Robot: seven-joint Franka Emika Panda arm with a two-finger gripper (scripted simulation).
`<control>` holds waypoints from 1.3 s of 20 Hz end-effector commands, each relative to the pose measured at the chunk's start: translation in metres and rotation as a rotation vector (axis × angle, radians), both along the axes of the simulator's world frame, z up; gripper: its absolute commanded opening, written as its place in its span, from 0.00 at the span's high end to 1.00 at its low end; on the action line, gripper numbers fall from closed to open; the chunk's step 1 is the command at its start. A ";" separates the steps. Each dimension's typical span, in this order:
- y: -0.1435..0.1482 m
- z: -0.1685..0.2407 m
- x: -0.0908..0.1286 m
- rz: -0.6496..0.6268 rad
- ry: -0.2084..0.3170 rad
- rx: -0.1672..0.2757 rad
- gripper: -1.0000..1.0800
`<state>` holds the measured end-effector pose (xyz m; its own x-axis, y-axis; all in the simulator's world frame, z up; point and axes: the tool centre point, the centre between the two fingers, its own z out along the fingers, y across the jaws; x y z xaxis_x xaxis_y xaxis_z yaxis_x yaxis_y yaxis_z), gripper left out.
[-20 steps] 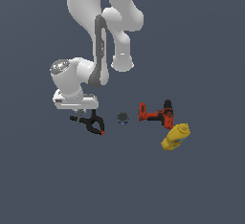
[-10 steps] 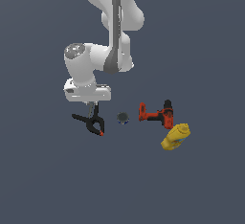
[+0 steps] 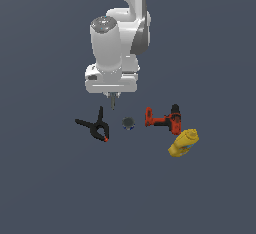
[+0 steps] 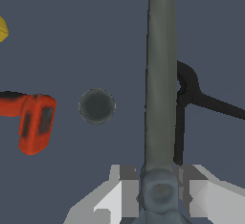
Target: Pick up a designated object from a clutter of objects.
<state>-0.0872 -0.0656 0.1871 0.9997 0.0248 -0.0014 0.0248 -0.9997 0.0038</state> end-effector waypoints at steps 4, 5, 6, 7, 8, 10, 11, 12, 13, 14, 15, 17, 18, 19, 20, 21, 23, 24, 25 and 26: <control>0.053 0.045 -0.006 0.000 0.000 -0.003 1.00; 0.062 0.053 -0.006 0.000 0.000 -0.003 1.00; 0.072 0.062 -0.007 0.000 0.000 -0.003 1.00; 0.081 0.070 -0.008 0.000 0.000 -0.003 1.00; 0.091 0.078 -0.009 0.000 0.000 -0.003 1.00; 0.110 0.094 -0.011 0.000 0.000 -0.003 1.00; 0.120 0.102 -0.011 0.000 0.000 -0.003 1.00; 0.129 0.110 -0.012 0.001 0.000 -0.002 1.00; 0.139 0.119 -0.013 0.001 0.000 -0.002 1.00; 0.148 0.127 -0.013 0.001 0.000 -0.002 1.00; 0.158 0.135 -0.014 0.001 0.000 -0.001 1.00; 0.177 0.151 -0.015 0.001 0.000 -0.001 1.00; 0.186 0.159 -0.015 0.001 0.000 -0.001 1.00; 0.195 0.167 -0.016 0.001 0.000 0.000 1.00; 0.205 0.175 -0.016 0.001 0.000 0.001 1.00; 0.213 0.183 -0.016 0.001 0.000 0.001 1.00; 0.229 0.197 -0.017 0.001 0.000 0.001 1.00; 0.237 0.203 -0.017 0.001 0.000 0.002 1.00; 0.243 0.209 -0.017 0.001 0.000 0.002 1.00; 0.249 0.214 -0.017 0.001 0.000 0.003 1.00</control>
<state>-0.1035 0.1735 0.3918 0.9996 0.0270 -0.0003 0.0270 -0.9996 0.0019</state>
